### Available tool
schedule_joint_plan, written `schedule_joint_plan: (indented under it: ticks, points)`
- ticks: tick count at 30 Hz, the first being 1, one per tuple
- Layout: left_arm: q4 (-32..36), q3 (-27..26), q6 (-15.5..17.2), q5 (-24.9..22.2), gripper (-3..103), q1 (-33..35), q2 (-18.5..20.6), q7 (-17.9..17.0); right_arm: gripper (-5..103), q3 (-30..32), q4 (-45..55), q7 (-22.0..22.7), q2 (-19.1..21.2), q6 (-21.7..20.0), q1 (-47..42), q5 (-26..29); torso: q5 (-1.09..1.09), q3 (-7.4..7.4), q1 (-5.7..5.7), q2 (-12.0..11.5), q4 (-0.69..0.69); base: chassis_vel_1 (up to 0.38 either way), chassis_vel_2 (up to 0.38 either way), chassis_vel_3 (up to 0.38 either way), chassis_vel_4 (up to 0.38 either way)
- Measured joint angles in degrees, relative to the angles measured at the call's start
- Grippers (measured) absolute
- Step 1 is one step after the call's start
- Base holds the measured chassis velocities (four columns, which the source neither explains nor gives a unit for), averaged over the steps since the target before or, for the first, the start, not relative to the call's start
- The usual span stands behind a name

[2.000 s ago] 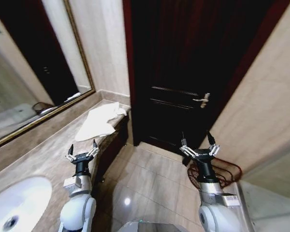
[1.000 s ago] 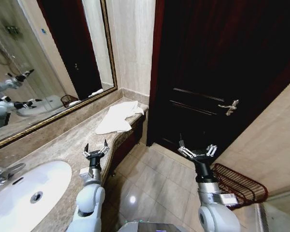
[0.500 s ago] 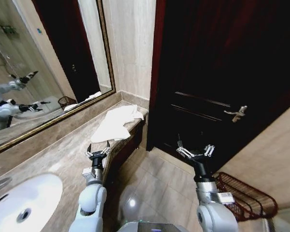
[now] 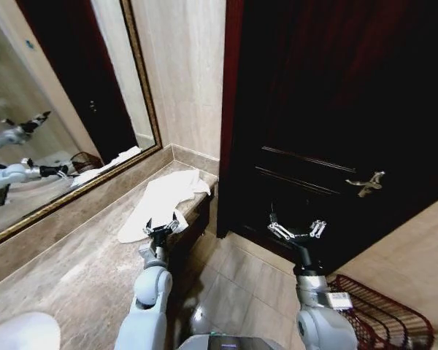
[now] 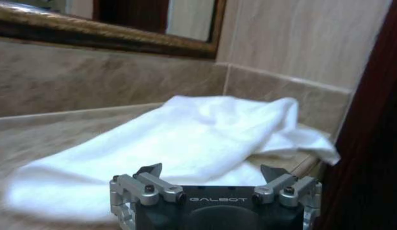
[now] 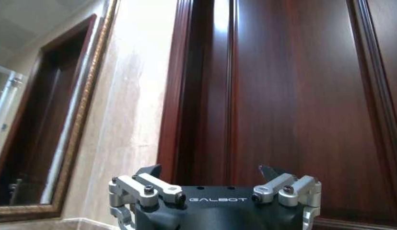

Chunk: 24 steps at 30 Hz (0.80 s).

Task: Discard the used towel into the hamper.

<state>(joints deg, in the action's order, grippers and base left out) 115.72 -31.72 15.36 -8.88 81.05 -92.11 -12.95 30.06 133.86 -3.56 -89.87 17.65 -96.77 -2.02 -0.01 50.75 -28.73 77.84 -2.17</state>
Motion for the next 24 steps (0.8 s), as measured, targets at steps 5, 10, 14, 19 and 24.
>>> schedule_joint_plan:
  ticks: [5, 10, 14, 19, 24]
  points:
    - [-1.0, -2.0, 0.0, 1.9, 100, -0.4, 0.1, 0.0, 100, -0.6, -0.6, -0.1, -0.3, 0.3, 0.1, 0.1, 0.00, -0.01, 0.01, 0.0, -0.01, 0.081, -0.044, -0.011, 0.023]
    - [-1.9, -3.0, 0.7, 1.6, 102, -1.2, 0.8, -0.1, 100, -0.7, -0.9, -0.1, -0.4, 0.4, 0.2, 0.1, 0.01, 0.01, -0.04, 0.0, 0.02, 0.000, 0.000, 0.000, 0.000]
    - [-3.1, -3.1, 1.7, 0.4, 99, -2.1, 1.9, 0.3, 100, -0.6, -1.0, -0.1, -0.3, 0.5, 0.3, 0.2, 0.01, 0.01, -0.05, 0.0, 0.01, 0.000, 0.000, 0.000, 0.000]
    - [-4.8, -2.9, 2.5, -1.4, 98, -2.7, 2.8, 2.8, 100, -0.3, -1.2, -0.1, -0.3, 0.7, 0.4, 0.5, 0.00, 0.01, -0.05, 0.0, 0.01, 0.000, 0.000, 0.000, 0.000]
    - [-5.8, -2.7, 1.3, -3.0, 89, -2.8, 3.0, 4.6, 100, -0.1, -1.6, -0.1, -0.4, 0.9, 0.5, 0.6, 0.02, 0.01, -0.04, 0.0, 0.00, 0.000, 0.000, 0.000, 0.000]
